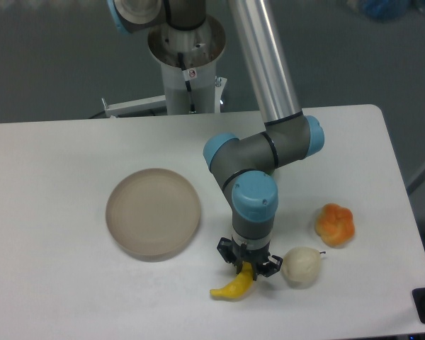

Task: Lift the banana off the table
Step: 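Lift the held banana up off the table toward the bun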

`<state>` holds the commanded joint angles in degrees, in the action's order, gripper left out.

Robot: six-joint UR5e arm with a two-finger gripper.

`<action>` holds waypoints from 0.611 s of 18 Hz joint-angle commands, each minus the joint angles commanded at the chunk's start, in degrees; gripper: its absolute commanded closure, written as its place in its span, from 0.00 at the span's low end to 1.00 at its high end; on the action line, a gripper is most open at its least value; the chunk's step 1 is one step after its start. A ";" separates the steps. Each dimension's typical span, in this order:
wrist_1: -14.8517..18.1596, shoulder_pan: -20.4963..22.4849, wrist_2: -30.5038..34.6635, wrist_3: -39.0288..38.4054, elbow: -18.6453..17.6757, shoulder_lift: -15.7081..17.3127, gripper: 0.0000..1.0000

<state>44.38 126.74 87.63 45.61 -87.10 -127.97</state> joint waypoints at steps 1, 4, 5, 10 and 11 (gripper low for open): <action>0.00 0.00 0.00 0.17 0.09 0.17 0.60; 0.26 0.17 0.09 0.53 0.79 2.45 0.61; 0.35 0.35 0.09 0.53 0.97 3.24 0.61; 1.23 3.95 0.09 8.07 0.53 8.52 0.61; 1.32 4.39 0.09 9.13 0.44 9.22 0.61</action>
<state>45.70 131.13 87.71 54.75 -86.66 -118.75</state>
